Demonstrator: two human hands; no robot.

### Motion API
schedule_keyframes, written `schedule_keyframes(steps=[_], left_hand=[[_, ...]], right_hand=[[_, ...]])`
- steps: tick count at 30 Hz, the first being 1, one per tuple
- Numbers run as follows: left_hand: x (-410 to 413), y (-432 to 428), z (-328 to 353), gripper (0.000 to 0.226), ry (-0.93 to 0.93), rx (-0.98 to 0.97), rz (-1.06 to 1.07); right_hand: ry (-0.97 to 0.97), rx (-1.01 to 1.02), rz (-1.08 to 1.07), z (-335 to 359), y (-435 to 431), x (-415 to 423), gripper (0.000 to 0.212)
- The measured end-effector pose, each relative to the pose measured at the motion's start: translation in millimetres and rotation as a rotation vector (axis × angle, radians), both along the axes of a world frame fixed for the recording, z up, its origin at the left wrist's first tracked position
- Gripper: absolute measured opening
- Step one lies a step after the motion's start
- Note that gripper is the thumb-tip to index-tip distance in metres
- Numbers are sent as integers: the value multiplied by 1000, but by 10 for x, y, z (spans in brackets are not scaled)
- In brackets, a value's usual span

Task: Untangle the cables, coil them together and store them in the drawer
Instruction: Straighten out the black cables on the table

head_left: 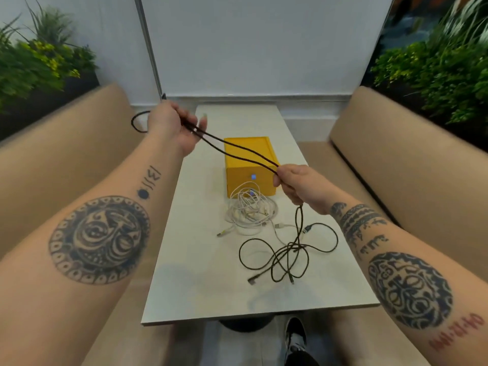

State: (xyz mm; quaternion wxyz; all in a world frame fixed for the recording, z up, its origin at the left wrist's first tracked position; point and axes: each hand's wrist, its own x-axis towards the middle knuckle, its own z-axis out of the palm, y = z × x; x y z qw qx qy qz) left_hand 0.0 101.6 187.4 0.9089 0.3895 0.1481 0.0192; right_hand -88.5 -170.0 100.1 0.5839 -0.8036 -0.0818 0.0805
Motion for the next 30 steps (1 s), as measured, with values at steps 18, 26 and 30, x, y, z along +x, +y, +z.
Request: schedule_keyframes(steps=[18,26,30], left_hand=[[-556,-996,-197,41,-282,332,-456],[-75,-309,400,36,-169,1,28],[55,-150,-179,42,-2,169,-11]], right_hand=[[-97,21,123,369,151,37,28],[129,-45,2,-141,-397,-149,27],[219,105,-50,-70,-388,-169,27]])
